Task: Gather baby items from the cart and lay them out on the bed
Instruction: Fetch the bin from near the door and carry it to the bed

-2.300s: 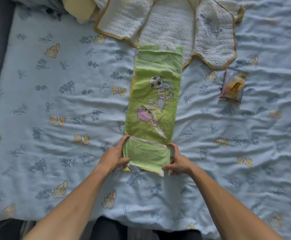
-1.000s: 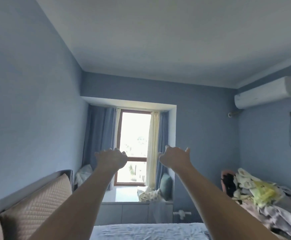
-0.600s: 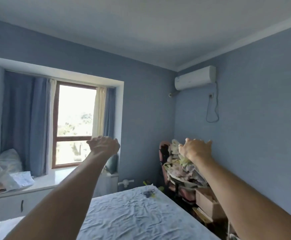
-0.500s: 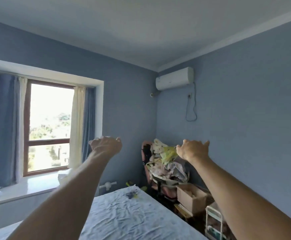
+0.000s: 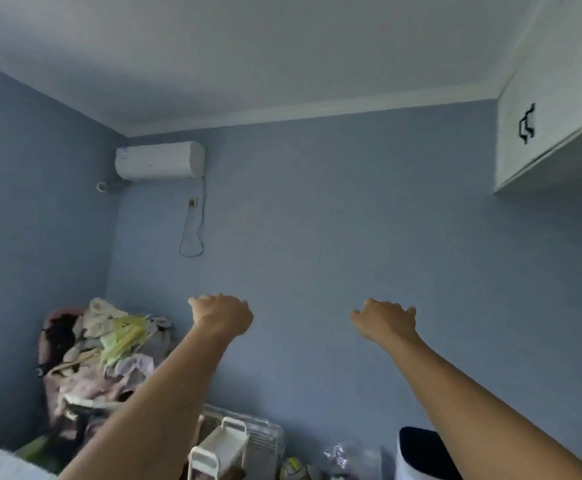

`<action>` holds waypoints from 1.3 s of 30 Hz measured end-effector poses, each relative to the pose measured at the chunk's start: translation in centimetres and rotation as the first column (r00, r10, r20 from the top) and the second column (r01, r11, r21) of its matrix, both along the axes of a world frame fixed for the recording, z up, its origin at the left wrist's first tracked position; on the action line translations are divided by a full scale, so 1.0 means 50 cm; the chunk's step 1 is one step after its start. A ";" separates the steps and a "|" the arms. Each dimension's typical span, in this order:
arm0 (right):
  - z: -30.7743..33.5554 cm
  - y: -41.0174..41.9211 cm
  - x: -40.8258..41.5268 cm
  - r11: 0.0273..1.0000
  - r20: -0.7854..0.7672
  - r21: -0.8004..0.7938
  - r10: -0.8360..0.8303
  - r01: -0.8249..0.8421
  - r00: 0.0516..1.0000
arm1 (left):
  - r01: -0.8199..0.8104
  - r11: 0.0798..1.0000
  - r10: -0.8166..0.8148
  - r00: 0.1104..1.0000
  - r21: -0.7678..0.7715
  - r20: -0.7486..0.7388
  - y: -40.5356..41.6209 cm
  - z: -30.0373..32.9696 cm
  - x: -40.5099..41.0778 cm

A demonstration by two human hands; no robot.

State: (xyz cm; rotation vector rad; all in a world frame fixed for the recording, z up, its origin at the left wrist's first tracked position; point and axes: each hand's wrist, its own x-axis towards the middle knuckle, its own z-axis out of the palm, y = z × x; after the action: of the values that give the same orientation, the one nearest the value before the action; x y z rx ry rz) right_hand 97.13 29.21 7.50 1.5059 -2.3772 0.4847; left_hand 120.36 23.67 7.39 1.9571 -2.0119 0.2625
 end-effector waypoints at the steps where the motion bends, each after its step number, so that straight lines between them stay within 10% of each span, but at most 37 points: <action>1: 0.001 -0.013 -0.056 0.999 -0.003 -0.015 -0.041 0.041 0.999 | 0.045 0.999 -0.044 0.998 -0.014 0.036 -0.028 0.002 -0.067; 12: -0.087 -0.148 -0.527 0.919 -0.086 0.033 -0.389 0.393 0.917 | 0.446 0.894 -0.439 0.892 -0.052 0.104 -0.318 -0.071 -0.645; 24: -0.094 -0.170 -0.963 0.617 0.004 0.024 -0.787 0.787 0.617 | 0.806 0.592 -0.803 0.590 -0.006 0.084 -0.450 -0.087 -1.239; 39: -0.209 -0.109 -1.577 0.417 0.176 0.141 -0.903 0.898 0.392 | 0.915 0.396 -0.916 0.387 0.078 0.106 -0.495 -0.177 -1.966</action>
State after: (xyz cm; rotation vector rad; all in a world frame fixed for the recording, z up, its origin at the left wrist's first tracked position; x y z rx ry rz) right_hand 18.28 23.78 -2.94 -0.0780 -2.8998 0.3314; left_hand 22.06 -1.07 -1.46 0.5152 -2.8214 0.0903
